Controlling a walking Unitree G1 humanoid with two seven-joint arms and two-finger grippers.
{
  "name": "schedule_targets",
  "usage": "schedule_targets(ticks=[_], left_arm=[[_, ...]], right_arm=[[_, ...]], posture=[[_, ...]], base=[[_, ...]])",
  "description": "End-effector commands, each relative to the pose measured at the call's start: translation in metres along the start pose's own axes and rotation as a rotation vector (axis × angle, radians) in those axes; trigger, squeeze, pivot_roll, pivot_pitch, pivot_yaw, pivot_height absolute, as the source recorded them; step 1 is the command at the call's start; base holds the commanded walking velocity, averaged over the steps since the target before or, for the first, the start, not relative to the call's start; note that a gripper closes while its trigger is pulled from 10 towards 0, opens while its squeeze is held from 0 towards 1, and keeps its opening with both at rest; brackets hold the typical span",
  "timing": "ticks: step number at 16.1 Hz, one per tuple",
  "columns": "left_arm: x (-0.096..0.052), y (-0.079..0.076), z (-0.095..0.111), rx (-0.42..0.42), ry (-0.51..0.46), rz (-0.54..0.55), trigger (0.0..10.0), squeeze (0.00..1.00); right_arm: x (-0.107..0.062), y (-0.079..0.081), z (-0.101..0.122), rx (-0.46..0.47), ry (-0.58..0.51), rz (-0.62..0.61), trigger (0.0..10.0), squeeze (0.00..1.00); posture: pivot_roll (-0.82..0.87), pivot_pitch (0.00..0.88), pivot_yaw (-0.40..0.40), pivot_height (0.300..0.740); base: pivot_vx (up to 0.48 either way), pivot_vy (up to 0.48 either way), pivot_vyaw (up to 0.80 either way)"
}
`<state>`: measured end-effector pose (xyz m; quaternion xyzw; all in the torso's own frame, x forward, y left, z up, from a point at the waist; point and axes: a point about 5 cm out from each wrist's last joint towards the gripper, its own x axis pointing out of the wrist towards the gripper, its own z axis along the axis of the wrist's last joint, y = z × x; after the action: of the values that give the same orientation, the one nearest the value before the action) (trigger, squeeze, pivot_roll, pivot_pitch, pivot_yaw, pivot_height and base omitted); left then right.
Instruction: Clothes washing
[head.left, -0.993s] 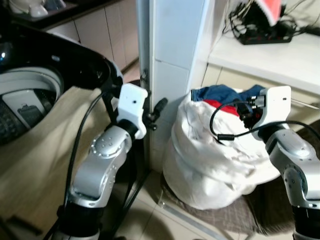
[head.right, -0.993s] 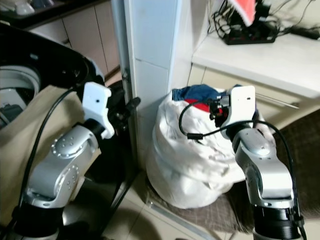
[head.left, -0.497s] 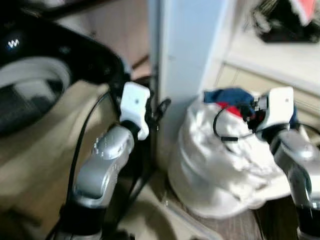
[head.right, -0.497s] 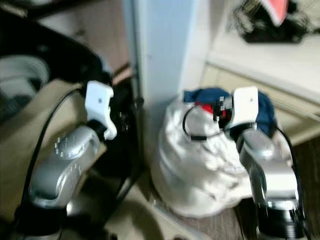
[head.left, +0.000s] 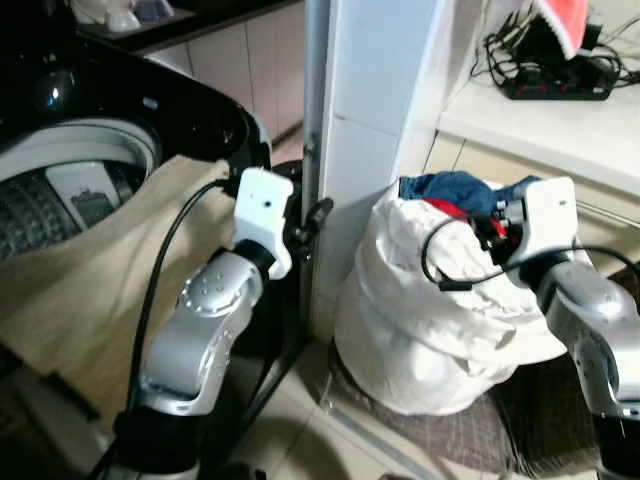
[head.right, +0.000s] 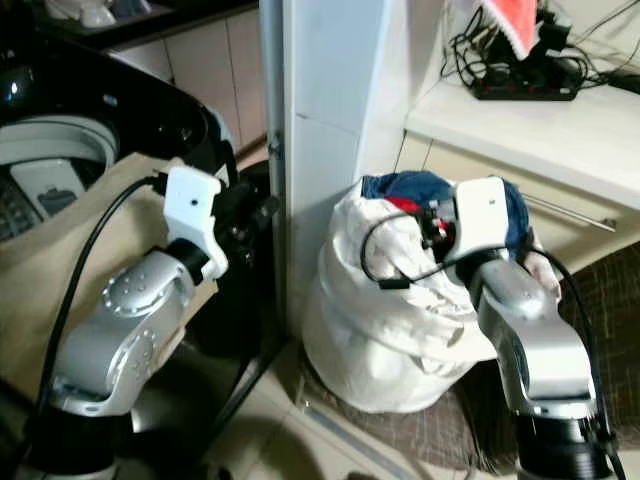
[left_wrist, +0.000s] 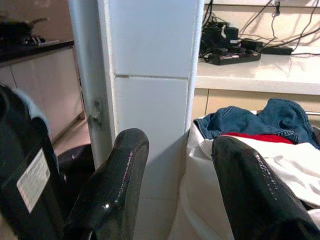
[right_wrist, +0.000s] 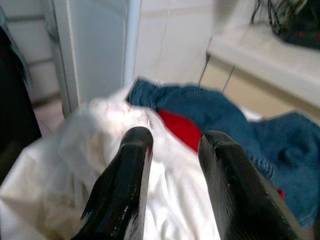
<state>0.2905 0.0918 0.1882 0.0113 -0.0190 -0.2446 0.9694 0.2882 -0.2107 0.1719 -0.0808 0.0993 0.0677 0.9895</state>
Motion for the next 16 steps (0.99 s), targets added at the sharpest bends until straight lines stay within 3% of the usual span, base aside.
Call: schedule_targets(ticks=[1, 3, 7, 10, 16], left_arm=[[-0.001, 0.001, 0.002, 0.004, 0.000, 0.000, 10.0, 0.00], [0.000, 0.000, 0.002, 0.005, -0.001, -0.008, 10.0, 0.00], [0.001, -0.002, 0.004, -0.002, -0.010, -0.016, 10.0, 0.00], [0.000, -0.002, 0.004, -0.005, -0.011, -0.018, 10.0, 0.00], [-0.003, 0.002, 0.002, -0.008, -0.001, 0.012, 10.0, 0.00]], right_arm=[[0.000, 0.000, 0.004, 0.001, -0.010, -0.005, 10.0, 0.00], [0.000, -0.004, 0.003, 0.064, -0.009, -0.044, 10.0, 0.00], [-0.001, -0.001, 0.005, 0.066, -0.012, -0.008, 10.0, 0.00], [-0.001, -0.003, 0.005, 0.058, -0.013, -0.027, 10.0, 0.00], [-0.001, 0.008, 0.008, -0.025, -0.019, 0.051, 10.0, 0.00]], posture=[[-0.09, 0.071, -0.016, 0.740], [-0.09, 0.071, -0.015, 0.740], [-0.09, 0.070, -0.017, 0.740], [-0.09, 0.071, -0.018, 0.740], [-0.09, 0.075, -0.025, 0.740]], base=[[0.296, 0.000, 0.80], [0.304, 0.000, 0.00], [0.306, 0.000, -0.34], [0.304, 0.000, -0.26], [0.252, 0.000, 0.09]])
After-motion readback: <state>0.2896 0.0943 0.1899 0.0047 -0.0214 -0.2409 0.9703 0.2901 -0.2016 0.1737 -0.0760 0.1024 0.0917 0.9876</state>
